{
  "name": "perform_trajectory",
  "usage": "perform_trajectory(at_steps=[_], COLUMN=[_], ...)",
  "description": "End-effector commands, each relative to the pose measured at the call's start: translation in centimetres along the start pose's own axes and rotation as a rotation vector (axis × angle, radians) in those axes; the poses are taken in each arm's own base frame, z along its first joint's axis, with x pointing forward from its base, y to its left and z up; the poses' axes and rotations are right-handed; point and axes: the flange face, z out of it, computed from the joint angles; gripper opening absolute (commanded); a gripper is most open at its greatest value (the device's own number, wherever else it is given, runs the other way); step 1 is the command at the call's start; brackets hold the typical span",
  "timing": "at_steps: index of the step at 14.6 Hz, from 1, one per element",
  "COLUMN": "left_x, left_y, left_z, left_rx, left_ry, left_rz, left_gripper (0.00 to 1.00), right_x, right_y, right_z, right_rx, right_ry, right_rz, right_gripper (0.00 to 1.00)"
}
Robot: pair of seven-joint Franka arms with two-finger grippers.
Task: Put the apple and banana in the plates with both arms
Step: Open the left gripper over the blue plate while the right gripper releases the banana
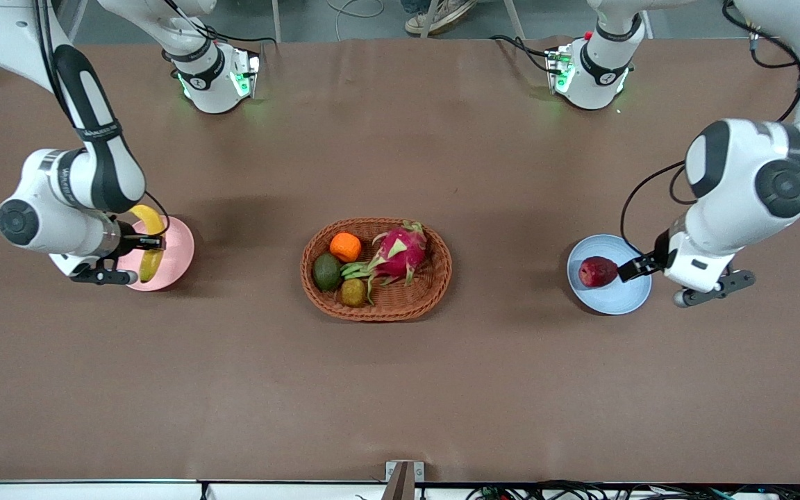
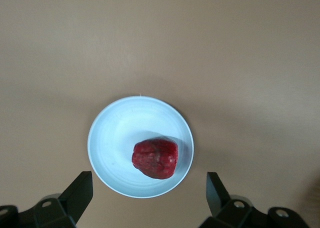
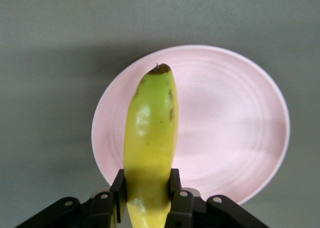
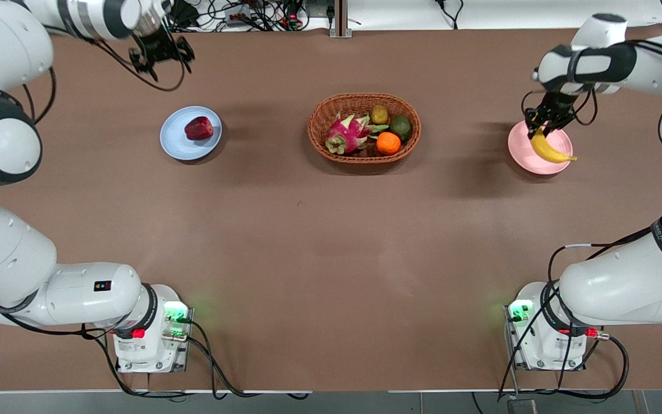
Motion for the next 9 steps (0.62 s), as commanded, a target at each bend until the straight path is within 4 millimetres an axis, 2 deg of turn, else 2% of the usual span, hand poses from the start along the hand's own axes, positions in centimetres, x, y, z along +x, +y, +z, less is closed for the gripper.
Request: perform_trajectory(at_steps=[1,5,7,9], left_x=[1.0,-0.5,-1.5,-2.3], left_y=[-0.3,-1.2,-1.6,-1.9], left_z=[-6.6,-14.7,-17.7,-19.5], left_rx=[0.01,0.018,0.029,0.038], left_ry=[0.04,0.064,0.066,0.044], left_rz=[0.068,0.13,0.175,0.23], left_gripper=[1.0,1.0,1.0,1.0], right_x=[-0.8,-0.2,0.1,0.0], right_y=[0.0,0.1,0.3,0.3], right_z=[-0.1,0.3,0.6,1.0], right_rx=[-0.01,-0.014,-0.014,-0.012], right_ry=[0.041,0.076,0.081,0.072], right_rz=[-0.017,-0.017,-0.011,-0.008], right_gripper=[0.18,0.18,0.2,0.27])
